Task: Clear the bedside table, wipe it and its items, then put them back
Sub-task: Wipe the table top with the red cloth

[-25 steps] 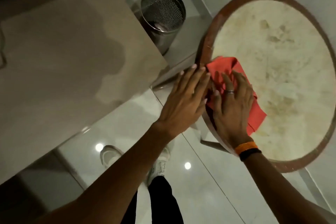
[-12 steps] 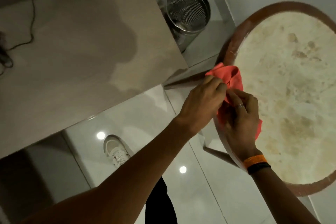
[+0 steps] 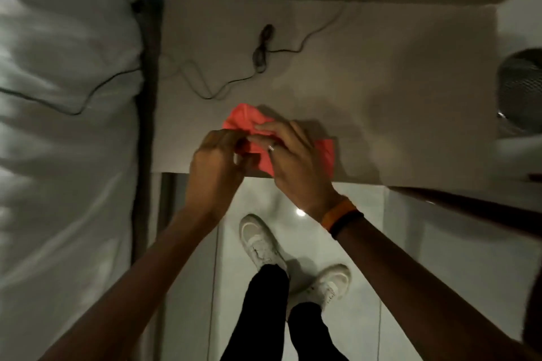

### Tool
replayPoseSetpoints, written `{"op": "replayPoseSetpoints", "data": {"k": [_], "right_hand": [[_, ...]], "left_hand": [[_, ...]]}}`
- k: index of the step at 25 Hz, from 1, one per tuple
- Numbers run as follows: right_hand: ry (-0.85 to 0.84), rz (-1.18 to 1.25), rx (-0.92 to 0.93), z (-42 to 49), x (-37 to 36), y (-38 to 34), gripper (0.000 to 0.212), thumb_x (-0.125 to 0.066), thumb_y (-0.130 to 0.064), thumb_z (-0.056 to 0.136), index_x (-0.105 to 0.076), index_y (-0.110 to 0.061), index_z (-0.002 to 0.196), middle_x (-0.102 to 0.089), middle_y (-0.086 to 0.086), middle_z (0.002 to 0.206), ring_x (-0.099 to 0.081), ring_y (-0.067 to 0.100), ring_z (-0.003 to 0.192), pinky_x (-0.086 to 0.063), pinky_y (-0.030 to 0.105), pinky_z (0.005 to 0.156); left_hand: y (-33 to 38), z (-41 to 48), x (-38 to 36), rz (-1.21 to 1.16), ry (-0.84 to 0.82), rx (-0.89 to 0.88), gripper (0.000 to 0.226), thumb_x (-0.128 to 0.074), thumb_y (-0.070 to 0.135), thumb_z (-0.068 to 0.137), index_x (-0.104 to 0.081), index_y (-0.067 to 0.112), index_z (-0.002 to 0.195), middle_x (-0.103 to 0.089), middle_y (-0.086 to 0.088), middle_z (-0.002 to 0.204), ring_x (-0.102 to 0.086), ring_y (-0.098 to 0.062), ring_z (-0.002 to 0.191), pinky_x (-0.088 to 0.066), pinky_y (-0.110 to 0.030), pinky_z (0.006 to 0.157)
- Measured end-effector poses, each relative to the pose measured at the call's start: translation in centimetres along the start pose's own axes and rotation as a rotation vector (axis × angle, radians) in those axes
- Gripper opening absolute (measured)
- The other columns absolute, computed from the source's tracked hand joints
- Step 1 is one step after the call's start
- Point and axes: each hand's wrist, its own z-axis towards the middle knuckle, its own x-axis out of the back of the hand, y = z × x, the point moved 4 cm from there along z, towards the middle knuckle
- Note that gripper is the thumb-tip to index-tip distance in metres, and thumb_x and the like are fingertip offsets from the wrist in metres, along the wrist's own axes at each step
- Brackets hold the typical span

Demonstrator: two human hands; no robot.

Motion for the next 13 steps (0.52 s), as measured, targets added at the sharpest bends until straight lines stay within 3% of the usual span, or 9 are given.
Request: {"op": "replayPoseSetpoints", "data": {"k": [3, 6, 8, 10, 13], "right_hand": [[-0.178, -0.083, 0.216, 4.5, -5.3, -3.8, 0.049, -0.064, -0.007, 0.086, -0.065, -0.023, 0.132, -0.058, -0.001, 0.145, -0.054, 0.019, 0.13, -0.044, 0.043, 0.103], [-0.371, -0.286, 0.358, 5.1, -9.7, -4.9, 0.047, -0.05, -0.023, 0.101, -0.048, -0.023, 0.148, -0.036, 0.003, 0.163, -0.036, 0.02, 0.15, -0.03, 0.048, 0.119], [-0.472, -0.352, 0.386, 4.8, -11.5, -4.4, 0.054, -0.041, -0.024, 0.105, -0.028, -0.022, 0.158, -0.017, 0.006, 0.169, -0.015, 0.023, 0.158, -0.02, 0.052, 0.125], [-0.522, -0.41, 0.405, 5.0, -12.0, -3.9, 0.059, -0.035, -0.024, 0.107, -0.012, -0.022, 0.161, -0.003, 0.006, 0.171, -0.001, 0.023, 0.159, -0.014, 0.052, 0.127], [-0.559, -0.467, 0.407, 5.7, -11.9, -3.3, 0.074, -0.047, -0.022, 0.102, -0.004, -0.021, 0.161, 0.005, 0.006, 0.171, 0.004, 0.024, 0.159, -0.013, 0.052, 0.127]], "left_hand": [[-8.8, -1.1, 2.3, 0.135, 0.075, 0.158, 0.028, -0.075, 0.005, 0.081, -0.071, 0.005, 0.108, -0.071, -0.018, 0.104, -0.065, -0.038, 0.095, -0.056, -0.042, 0.078], [-14.7, -4.1, 2.0, 0.186, 0.025, 0.269, 0.05, -0.074, 0.021, 0.087, -0.06, 0.001, 0.131, -0.054, -0.025, 0.14, -0.046, -0.044, 0.133, -0.048, -0.052, 0.105], [-15.7, -5.4, 0.8, 0.232, -0.003, 0.19, 0.065, -0.067, 0.028, 0.093, -0.044, 0.005, 0.149, -0.034, -0.025, 0.159, -0.026, -0.047, 0.149, -0.035, -0.058, 0.117], [-15.7, -5.5, -0.6, 0.241, -0.039, 0.106, 0.065, -0.057, 0.031, 0.099, -0.035, 0.009, 0.156, -0.024, -0.023, 0.165, -0.015, -0.043, 0.154, -0.029, -0.06, 0.121], [-15.5, -3.3, -1.7, 0.206, -0.026, 0.116, 0.056, -0.037, 0.036, 0.107, -0.031, 0.011, 0.158, -0.019, -0.021, 0.167, -0.01, -0.038, 0.156, -0.02, -0.054, 0.125]]}}
